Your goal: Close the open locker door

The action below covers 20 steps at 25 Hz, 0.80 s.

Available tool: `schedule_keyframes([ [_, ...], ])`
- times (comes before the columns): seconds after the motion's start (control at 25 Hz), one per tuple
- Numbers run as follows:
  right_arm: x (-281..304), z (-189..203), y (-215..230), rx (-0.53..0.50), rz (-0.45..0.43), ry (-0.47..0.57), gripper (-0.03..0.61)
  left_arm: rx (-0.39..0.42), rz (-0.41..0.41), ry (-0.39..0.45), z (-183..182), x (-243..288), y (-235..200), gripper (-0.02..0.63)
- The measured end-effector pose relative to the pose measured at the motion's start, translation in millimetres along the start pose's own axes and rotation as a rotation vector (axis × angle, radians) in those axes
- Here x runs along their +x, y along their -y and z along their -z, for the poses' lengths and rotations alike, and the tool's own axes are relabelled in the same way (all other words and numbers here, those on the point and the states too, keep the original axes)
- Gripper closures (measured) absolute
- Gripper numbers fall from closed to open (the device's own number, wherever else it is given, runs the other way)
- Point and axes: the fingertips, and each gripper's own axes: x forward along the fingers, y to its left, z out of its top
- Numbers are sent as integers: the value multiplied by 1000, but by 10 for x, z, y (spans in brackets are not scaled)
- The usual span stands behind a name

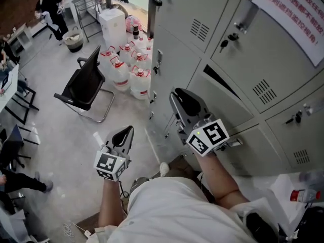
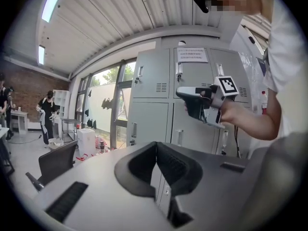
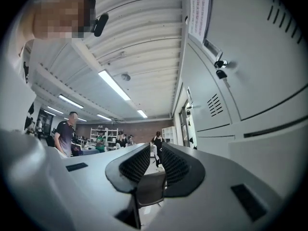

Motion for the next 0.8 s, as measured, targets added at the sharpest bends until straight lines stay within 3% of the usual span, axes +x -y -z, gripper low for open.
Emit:
schedule_keyframes([
  [0.44, 247, 852, -980, 37, -214, -132, 515, -30, -138, -31, 194, -674, -281, 611],
  [0.8, 213, 1328, -1508, 22, -335, -208, 515, -26, -210, -50, 295, -1054, -413, 610],
])
